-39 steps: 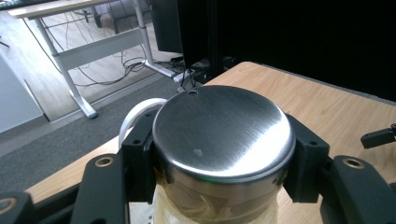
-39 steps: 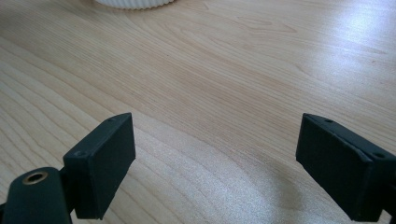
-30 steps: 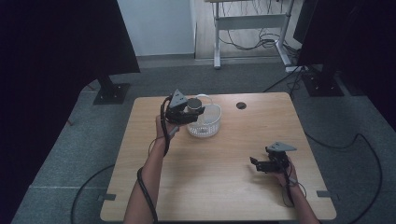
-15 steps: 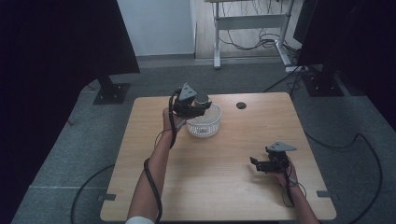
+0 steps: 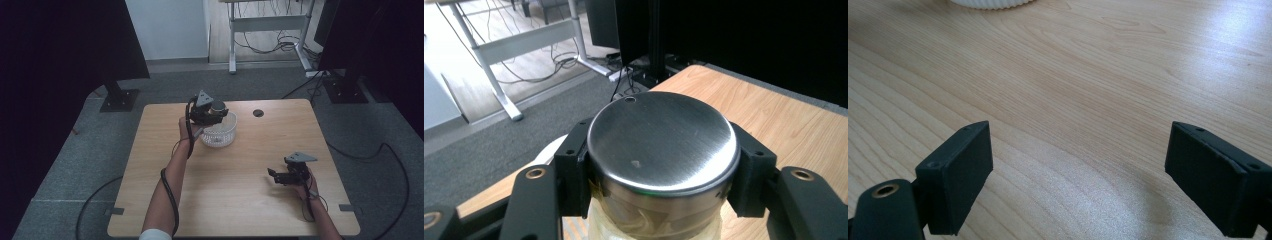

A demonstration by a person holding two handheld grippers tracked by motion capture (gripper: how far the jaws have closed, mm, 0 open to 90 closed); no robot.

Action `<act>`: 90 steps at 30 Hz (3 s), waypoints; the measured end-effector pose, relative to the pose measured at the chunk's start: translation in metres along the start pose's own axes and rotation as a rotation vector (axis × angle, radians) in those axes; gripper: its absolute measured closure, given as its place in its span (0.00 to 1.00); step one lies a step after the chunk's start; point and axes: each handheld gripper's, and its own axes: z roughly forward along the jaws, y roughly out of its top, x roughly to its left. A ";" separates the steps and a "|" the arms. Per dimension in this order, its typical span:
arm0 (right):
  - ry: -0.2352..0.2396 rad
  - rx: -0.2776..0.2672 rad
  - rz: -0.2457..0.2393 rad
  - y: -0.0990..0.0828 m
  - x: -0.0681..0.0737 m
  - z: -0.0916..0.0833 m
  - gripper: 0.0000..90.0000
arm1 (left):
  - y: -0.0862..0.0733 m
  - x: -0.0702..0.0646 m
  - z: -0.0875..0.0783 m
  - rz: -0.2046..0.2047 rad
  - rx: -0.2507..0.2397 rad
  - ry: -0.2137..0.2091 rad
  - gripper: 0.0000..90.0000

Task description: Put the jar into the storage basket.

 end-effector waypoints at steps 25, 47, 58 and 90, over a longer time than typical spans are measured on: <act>0.009 0.015 -0.015 0.001 0.001 0.001 0.13 | -0.028 0.002 0.037 0.007 0.183 0.022 0.44; 0.011 0.021 -0.021 0.001 0.001 0.002 0.13 | -0.038 -0.001 0.054 0.042 0.303 0.027 0.44; 0.012 0.022 -0.025 0.001 0.002 0.002 0.12 | -0.043 0.000 0.061 0.048 0.358 0.029 0.44; 0.009 0.028 -0.037 0.001 0.002 0.003 0.12 | -0.041 0.004 0.052 0.076 0.392 0.067 0.24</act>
